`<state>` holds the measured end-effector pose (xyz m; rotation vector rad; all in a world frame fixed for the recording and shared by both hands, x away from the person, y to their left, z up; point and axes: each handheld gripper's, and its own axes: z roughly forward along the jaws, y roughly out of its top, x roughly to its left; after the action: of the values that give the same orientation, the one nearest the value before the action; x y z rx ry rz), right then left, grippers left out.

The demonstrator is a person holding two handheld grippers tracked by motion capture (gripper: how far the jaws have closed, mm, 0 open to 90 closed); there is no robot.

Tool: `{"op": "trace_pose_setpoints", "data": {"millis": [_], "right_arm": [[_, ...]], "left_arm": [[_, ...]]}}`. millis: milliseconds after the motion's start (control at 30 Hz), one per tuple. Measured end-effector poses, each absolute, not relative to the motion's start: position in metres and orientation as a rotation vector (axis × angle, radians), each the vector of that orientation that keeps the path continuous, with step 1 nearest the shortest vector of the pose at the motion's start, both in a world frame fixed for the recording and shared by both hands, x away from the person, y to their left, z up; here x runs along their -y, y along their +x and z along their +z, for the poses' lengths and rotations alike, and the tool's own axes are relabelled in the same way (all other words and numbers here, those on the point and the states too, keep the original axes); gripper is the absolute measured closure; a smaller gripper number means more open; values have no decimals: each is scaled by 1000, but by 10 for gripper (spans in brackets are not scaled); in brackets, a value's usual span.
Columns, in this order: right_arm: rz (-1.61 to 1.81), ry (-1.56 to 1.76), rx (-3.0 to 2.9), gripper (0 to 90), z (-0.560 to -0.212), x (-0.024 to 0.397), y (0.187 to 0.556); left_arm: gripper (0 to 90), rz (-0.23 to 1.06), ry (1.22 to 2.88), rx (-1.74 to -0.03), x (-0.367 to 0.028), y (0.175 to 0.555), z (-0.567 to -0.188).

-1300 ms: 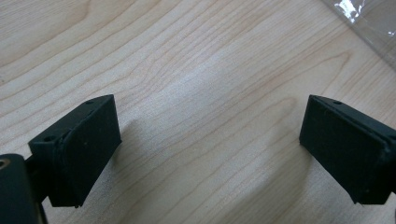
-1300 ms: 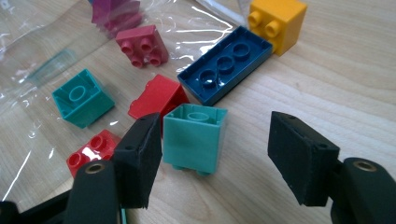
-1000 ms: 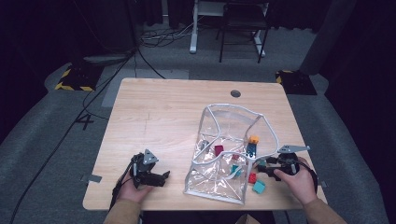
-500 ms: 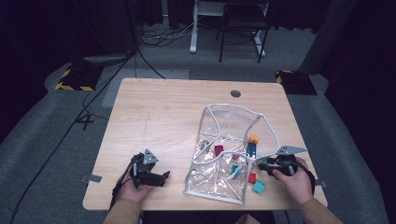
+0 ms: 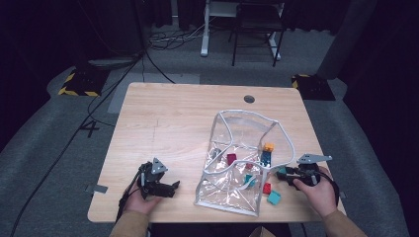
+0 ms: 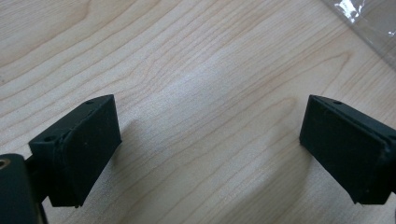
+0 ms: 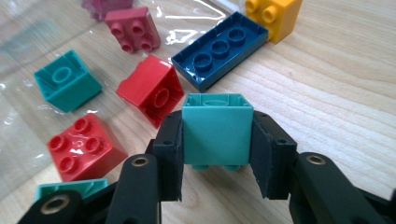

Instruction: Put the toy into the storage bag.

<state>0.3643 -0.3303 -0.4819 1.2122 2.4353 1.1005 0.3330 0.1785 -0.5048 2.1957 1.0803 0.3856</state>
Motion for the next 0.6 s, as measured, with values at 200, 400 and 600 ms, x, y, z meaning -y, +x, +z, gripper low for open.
{"op": "trace_pose_setpoints", "data": {"millis": [200, 400, 600], "right_arm": [[1127, 1221, -2412, 590, -469, 338, 361], [1149, 1219, -2377, 590, -450, 346, 359], [1169, 1208, -2344, 590, -427, 354, 360]], "left_arm": [[53, 385, 2197, -1080, -179, 333, -505], [53, 386, 2199, -1077, -179, 333, -505], [53, 387, 2198, -1078, -179, 333, -505]]}}
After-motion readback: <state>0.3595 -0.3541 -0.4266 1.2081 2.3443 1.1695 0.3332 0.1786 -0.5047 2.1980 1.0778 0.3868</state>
